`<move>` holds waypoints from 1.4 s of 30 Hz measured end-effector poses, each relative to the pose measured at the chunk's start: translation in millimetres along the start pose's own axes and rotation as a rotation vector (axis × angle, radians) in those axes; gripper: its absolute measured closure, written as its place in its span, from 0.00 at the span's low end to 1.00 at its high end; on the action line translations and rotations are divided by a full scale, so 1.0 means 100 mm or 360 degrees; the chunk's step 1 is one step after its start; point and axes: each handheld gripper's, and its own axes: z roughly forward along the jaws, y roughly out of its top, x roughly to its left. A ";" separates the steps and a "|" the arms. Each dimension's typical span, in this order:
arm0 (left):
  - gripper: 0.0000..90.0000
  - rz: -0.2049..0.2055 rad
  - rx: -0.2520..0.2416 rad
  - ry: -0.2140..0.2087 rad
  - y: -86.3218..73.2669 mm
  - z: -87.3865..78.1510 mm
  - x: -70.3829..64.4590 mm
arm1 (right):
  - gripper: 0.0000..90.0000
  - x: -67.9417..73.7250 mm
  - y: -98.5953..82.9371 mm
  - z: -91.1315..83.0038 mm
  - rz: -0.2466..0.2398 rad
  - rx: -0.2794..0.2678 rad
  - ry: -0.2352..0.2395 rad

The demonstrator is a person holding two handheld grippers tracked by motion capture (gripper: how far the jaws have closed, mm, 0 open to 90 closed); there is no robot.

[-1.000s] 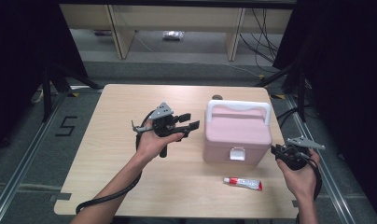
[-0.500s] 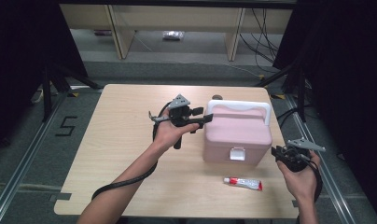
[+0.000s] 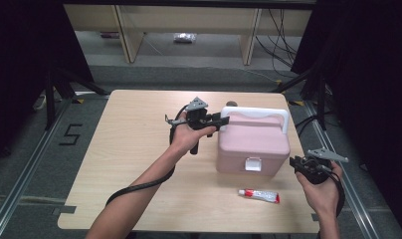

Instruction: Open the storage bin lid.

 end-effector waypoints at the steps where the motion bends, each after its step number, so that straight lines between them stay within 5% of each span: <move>1: 0.74 -0.0017 -0.0006 -0.0008 0.00 0.00 0.00 | 0.84 -0.02 0.00 0.00 -0.0039 0.0000 0.0004; 3: 0.78 -0.0025 -0.0002 -0.0002 0.00 0.00 -0.02 | 0.85 0.01 0.00 -0.01 0.0003 -0.0001 0.0004; 4: 0.78 -0.0047 -0.0010 -0.0008 0.00 0.00 -0.02 | 0.85 -0.02 0.00 -0.02 -0.0051 0.0002 -0.0008; 5: 0.80 -0.0066 -0.0018 -0.0015 0.01 -0.01 -0.02 | 0.86 0.02 0.00 -0.04 0.0014 0.0019 -0.0014; 7: 0.82 -0.0052 -0.0010 -0.0012 0.03 -0.02 -0.03 | 0.88 0.00 0.00 -0.05 -0.0058 -0.0016 -0.0010; 15: 0.82 -0.0115 0.0009 0.0003 0.08 -0.01 -0.04 | 1.00 0.05 -0.01 -0.13 -0.0072 -0.0039 0.0008; 17: 0.82 -0.0135 0.0013 0.0007 0.09 -0.01 -0.04 | 1.00 0.06 -0.01 -0.14 -0.0073 -0.0049 0.0011; 18: 0.82 -0.0169 0.0013 0.0008 0.11 -0.01 -0.04 | 1.00 0.10 0.00 -0.19 -0.0008 -0.0058 0.0005; 21: 0.82 -0.0196 0.0029 0.0024 0.14 -0.01 -0.05 | 1.00 0.09 0.01 -0.20 -0.0066 -0.0090 0.0048; 30: 0.82 -0.0225 0.0043 0.0031 0.17 0.00 -0.05 | 1.00 0.17 0.02 -0.27 -0.0008 -0.0123 0.0065; 36: 0.82 -0.0269 0.0051 0.0032 0.20 0.00 -0.05 | 1.00 0.19 0.06 -0.30 -0.0071 -0.0143 0.0066; 39: 0.82 -0.0282 0.0050 0.0017 0.20 0.00 -0.04 | 1.00 0.24 0.06 -0.32 -0.0011 -0.0125 0.0075; 40: 0.82 -0.0287 0.0051 0.0017 0.20 0.00 -0.04 | 1.00 0.22 0.07 -0.30 -0.0067 -0.0153 0.0072; 42: 0.82 -0.0297 0.0058 0.0025 0.22 0.00 -0.04 | 1.00 0.24 0.08 -0.31 -0.0043 -0.0163 0.0089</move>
